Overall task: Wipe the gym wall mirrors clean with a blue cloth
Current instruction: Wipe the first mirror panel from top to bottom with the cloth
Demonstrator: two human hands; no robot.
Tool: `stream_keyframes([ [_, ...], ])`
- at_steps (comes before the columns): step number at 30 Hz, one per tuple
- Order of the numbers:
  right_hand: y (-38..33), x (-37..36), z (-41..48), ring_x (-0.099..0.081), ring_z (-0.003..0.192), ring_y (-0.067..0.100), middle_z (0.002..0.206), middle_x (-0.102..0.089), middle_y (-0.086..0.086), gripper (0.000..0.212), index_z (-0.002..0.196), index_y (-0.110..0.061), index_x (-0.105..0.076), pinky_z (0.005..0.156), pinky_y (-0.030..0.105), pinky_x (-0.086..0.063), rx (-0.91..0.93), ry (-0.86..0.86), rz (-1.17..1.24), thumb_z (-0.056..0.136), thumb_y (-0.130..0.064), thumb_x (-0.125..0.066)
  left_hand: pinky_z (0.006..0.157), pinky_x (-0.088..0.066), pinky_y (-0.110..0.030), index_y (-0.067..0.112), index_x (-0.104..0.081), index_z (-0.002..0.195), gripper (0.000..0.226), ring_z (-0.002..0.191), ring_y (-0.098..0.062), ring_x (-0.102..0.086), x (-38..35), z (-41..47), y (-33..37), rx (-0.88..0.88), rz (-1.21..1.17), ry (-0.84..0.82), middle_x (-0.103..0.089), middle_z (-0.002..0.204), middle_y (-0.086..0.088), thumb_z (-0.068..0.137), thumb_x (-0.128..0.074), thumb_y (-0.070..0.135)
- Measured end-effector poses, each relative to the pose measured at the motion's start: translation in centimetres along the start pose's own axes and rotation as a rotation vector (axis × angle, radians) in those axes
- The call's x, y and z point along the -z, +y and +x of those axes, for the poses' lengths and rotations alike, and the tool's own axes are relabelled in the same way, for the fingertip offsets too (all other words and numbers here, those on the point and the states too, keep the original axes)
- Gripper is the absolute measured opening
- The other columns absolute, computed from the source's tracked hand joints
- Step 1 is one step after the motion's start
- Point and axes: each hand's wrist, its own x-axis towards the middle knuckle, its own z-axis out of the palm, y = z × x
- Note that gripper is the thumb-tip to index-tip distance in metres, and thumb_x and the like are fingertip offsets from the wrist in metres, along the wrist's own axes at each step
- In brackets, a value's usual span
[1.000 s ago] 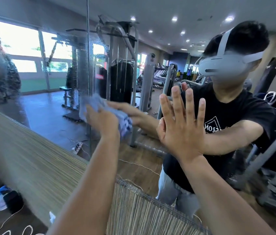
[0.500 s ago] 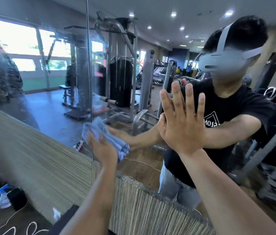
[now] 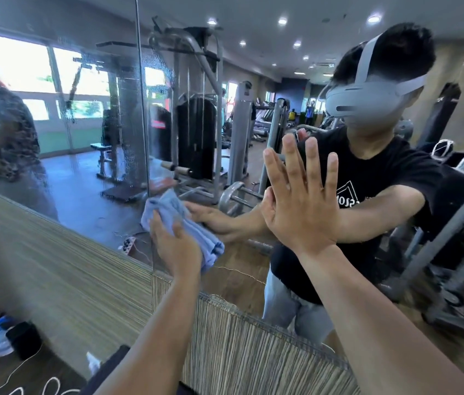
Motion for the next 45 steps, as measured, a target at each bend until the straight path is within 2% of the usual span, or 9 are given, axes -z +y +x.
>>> stream_keyframes([
  [5, -0.1, 0.4, 0.1, -0.023, 0.153, 0.04, 0.168, -0.024, 0.012, 0.062, 0.162, -0.02, -0.03, 0.123, 0.062, -0.018, -0.001, -0.026, 0.002, 0.102, -0.034, -0.037, 0.117, -0.027, -0.028, 0.026, -0.036, 0.155, 0.051, 0.15, -0.018, -0.026, -1.6, 0.7, 6.3, -0.393, 0.055, -0.156, -0.022, 0.166, 0.003, 0.106, -0.049, 0.022],
  [11, 0.1, 0.8, 0.1, -0.021, 0.155, 0.038, 0.169, -0.023, 0.011, 0.062, 0.163, -0.021, -0.026, 0.124, 0.059, -0.018, -0.004, -0.054, -0.015, 0.104, -0.036, -0.035, 0.124, -0.019, -0.047, 0.033, -0.034, 0.152, 0.051, 0.155, -0.024, -0.006, -1.2, 3.7, 5.8, -0.89, 0.258, -0.338, -0.016, 0.167, -0.003, 0.104, -0.047, 0.022],
  [17, -0.3, 2.4, 0.2, -0.016, 0.156, 0.04, 0.169, -0.02, 0.013, 0.067, 0.162, -0.021, -0.029, 0.125, 0.061, -0.012, -0.05, -0.109, 0.088, 0.098, -0.031, -0.048, 0.11, -0.041, -0.049, 0.033, -0.039, 0.147, 0.042, 0.155, -0.034, -0.009, -0.6, 4.4, 6.0, -0.951, 0.237, -0.402, -0.005, 0.167, -0.017, 0.105, -0.04, 0.03],
  [20, -0.1, 3.2, -1.3, -0.02, 0.154, 0.043, 0.167, -0.024, 0.016, 0.064, 0.159, -0.018, -0.038, 0.122, 0.066, -0.017, -0.085, -0.081, 0.081, 0.097, -0.027, -0.053, 0.113, -0.038, -0.052, 0.034, -0.037, 0.146, 0.044, 0.154, -0.037, -0.008, -1.1, 4.4, 6.8, -1.001, 0.254, -0.437, -0.005, 0.166, -0.02, 0.102, -0.037, 0.03],
  [26, 1.1, 3.3, -5.3, -0.018, 0.156, 0.039, 0.168, -0.023, 0.014, 0.068, 0.159, -0.021, -0.035, 0.123, 0.065, -0.015, -0.189, -0.046, 0.041, 0.094, -0.023, -0.054, 0.115, -0.031, -0.049, 0.029, -0.043, 0.143, 0.04, 0.151, -0.043, -0.012, -2.6, 4.9, 10.5, -1.413, 0.275, -0.52, -0.014, 0.161, -0.028, 0.103, -0.042, 0.025],
  [33, 2.2, 2.1, -6.5, -0.016, 0.156, 0.041, 0.169, -0.02, 0.015, 0.063, 0.161, -0.02, -0.033, 0.123, 0.065, -0.015, -0.213, -0.104, -0.022, 0.1, -0.033, -0.047, 0.117, -0.033, -0.053, 0.021, -0.049, 0.143, 0.046, 0.149, -0.045, -0.021, -4.8, 5.6, 14.6, -1.518, 0.161, -0.508, -0.023, 0.158, -0.033, 0.1, -0.053, 0.008],
  [39, 2.1, 1.2, -6.7, -0.02, 0.154, 0.043, 0.166, -0.024, 0.017, 0.061, 0.16, -0.019, -0.035, 0.123, 0.065, -0.014, -0.214, -0.064, -0.069, 0.101, -0.033, -0.041, 0.121, -0.027, -0.051, 0.021, -0.051, 0.142, 0.053, 0.147, -0.044, -0.028, -4.0, 5.4, 9.8, -1.712, 0.188, -0.504, -0.031, 0.154, -0.033, 0.094, -0.061, 0.001],
  [43, 2.0, 1.4, -6.7, -0.019, 0.153, 0.043, 0.166, -0.024, 0.018, 0.06, 0.16, -0.018, -0.035, 0.124, 0.065, -0.013, -0.218, -0.071, -0.062, 0.102, -0.032, -0.041, 0.124, -0.018, -0.038, 0.028, -0.05, 0.145, 0.043, 0.146, -0.024, -0.031, -0.8, 4.3, 1.0, -1.837, 0.458, -0.763, -0.033, 0.158, -0.004, 0.103, -0.051, 0.02],
  [45, 2.0, 1.5, -6.6, -0.018, 0.154, 0.043, 0.166, -0.024, 0.018, 0.058, 0.16, -0.018, -0.035, 0.124, 0.064, -0.013, -0.224, -0.072, -0.059, 0.104, -0.034, -0.037, 0.126, -0.014, -0.042, 0.027, -0.043, 0.149, 0.058, 0.151, -0.024, -0.026, 0.8, 4.7, -3.6, -2.112, 0.54, -0.863, -0.024, 0.164, -0.009, 0.094, -0.055, 0.013],
])
